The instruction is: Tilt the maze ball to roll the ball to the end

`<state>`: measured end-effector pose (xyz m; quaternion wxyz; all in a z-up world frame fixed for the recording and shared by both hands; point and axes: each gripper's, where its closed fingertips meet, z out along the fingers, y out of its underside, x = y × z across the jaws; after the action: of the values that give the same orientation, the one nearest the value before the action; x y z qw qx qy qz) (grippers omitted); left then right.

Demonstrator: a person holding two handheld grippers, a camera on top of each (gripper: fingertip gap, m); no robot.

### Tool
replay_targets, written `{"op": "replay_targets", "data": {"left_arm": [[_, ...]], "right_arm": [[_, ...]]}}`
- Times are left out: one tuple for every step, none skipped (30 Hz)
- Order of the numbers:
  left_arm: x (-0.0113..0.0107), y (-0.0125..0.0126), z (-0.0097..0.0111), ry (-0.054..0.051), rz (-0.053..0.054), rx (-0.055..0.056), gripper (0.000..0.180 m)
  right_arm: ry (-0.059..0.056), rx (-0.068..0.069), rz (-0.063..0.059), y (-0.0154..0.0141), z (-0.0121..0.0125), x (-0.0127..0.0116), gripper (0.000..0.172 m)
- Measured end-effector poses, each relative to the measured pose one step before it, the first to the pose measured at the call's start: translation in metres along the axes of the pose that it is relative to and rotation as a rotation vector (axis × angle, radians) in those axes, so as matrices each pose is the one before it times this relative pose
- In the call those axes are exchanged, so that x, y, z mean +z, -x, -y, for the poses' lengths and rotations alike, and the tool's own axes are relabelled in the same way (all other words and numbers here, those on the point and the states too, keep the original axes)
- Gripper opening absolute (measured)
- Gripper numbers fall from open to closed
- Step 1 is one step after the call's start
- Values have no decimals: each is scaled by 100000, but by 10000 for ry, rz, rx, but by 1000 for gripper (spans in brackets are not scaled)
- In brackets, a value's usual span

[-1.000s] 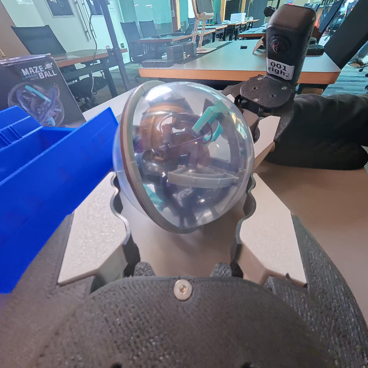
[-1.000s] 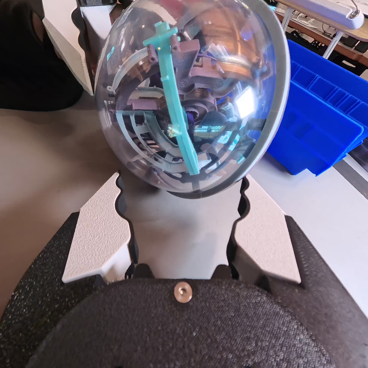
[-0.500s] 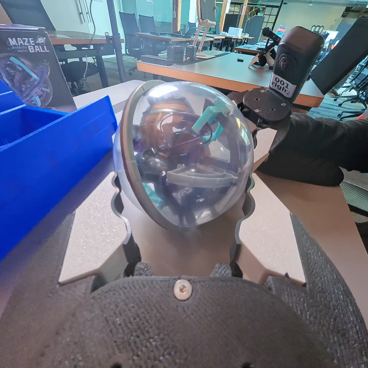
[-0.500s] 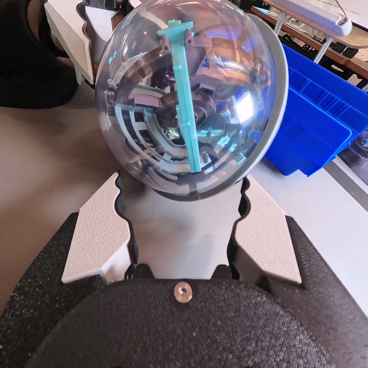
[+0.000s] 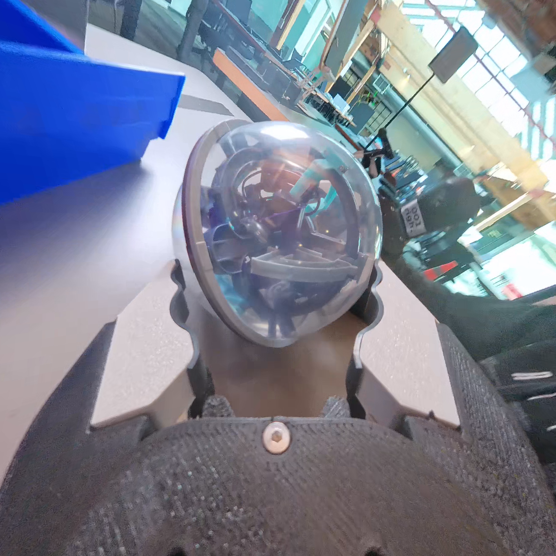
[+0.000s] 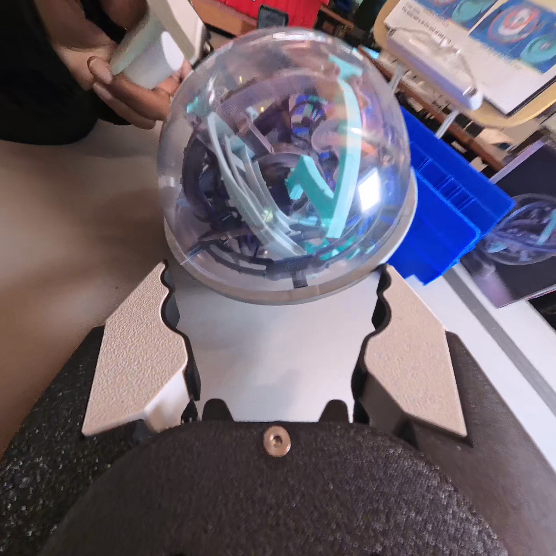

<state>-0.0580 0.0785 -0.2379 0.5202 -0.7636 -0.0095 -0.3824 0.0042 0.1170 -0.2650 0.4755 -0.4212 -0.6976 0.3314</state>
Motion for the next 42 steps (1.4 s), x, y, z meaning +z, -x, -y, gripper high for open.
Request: {"op": "replay_targets", "data": {"left_arm": [[108,68,-57,6,-141,-535,120],[126,69,-26,-17,-135,-471,120],[94,80,130,-126,-86,-313,120],[86,85,168,-123,-46,-207,119],[83,56,93,-59,-37,-150,119],[89,3,30,-5,-53,-99,119],[76,-47,23,-9,-62,18,118],[34,-125,11,2,-66,138,119],[47,-255,-26,33,-110,236,124],[39,-280,-34,47,-79,331,128],[-12,-178,25,28,25,426,129],[-31,-133,115,-17,64,457,129],[-36,-115,140,-34,81,438,129],[-6,-42,55,18,116,405,127],[61,-2,-99,102,126,412,126],[112,103,-305,195,183,481,127],[141,250,-434,255,270,607,127],[151,247,-460,258,278,622,127],[180,187,-397,205,225,464,128],[191,189,-227,85,181,231,127],[181,235,-66,-26,163,-1,124],[180,187,1,-61,82,-145,122],[146,101,17,-49,-7,-161,121],[24,109,87,-61,-21,-120,120],[-36,103,62,-41,-36,-61,119],[-91,110,99,-69,-32,-32,117],[-130,117,141,-109,-24,-2,116],[-154,137,210,-141,13,50,114],[-156,177,235,-144,74,93,113],[-68,141,203,-119,83,120,115],[35,-7,120,-66,14,128,117],[145,96,-97,74,95,55,120],[181,270,-268,167,204,47,121],[89,43,-23,29,49,0,121],[65,20,-64,71,81,49,121],[63,-38,-76,85,137,185,121],[98,-84,-139,112,200,374,121],[66,-81,-177,179,244,493,121],[9,-35,-76,165,282,499,121],[-78,35,170,68,286,414,120],[-167,113,408,-49,242,307,119],[-211,184,534,-96,184,167,117]], "right_arm": [[-140,-222,-258,-266,411,-142,131],[-147,-178,-188,-188,417,-142,132],[-116,-114,-114,-87,321,-101,133],[-62,-60,-82,-65,176,-47,133],[-23,-26,-8,34,42,13,132],[-5,21,45,97,-51,50,130],[-4,92,31,46,-92,57,129],[1,172,-9,-103,-119,45,131],[-16,220,28,-135,-101,21,130],[-2,267,44,-144,-149,19,130],[2,285,51,-157,-168,16,130],[-20,250,49,-140,-114,2,130],[-44,202,31,-126,-44,-20,129],[-42,178,18,-99,-14,-9,129],[-53,161,21,-76,37,-5,129],[-70,208,55,-16,66,-8,128],[-102,304,110,5,118,-27,128],[-128,372,144,12,159,-55,127],[-112,368,128,-29,141,-72,126],[-92,275,76,-80,104,-72,125],[-82,162,21,-104,89,-59,125],[-72,105,-42,-144,83,-43,125],[-48,138,-107,-211,73,-11,126],[2,203,-131,-287,8,14,128],[52,264,-47,-236,-96,19,131],[55,307,81,-115,-150,30,134],[50,313,172,-7,-162,54,137],[62,267,184,28,-188,80,139],[59,159,133,33,-157,104,140],[6,41,89,82,-13,131,140],[-38,-29,23,87,95,143,142],[-50,-79,-19,56,146,142,142],[-53,-55,-42,1,172,134,141],[-54,0,-60,-72,182,109,141],[-32,37,-72,-140,150,72,141],[-37,31,-49,-108,161,45,140],[-92,-11,-50,-98,264,22,140],[-185,-55,-49,-82,457,-11,139],[-229,-42,-16,-51,630,-1,139],[-212,0,5,-60,734,60,138],[-173,-8,-4,-99,766,151,138],[-129,-112,-21,-124,740,216,138]]}}
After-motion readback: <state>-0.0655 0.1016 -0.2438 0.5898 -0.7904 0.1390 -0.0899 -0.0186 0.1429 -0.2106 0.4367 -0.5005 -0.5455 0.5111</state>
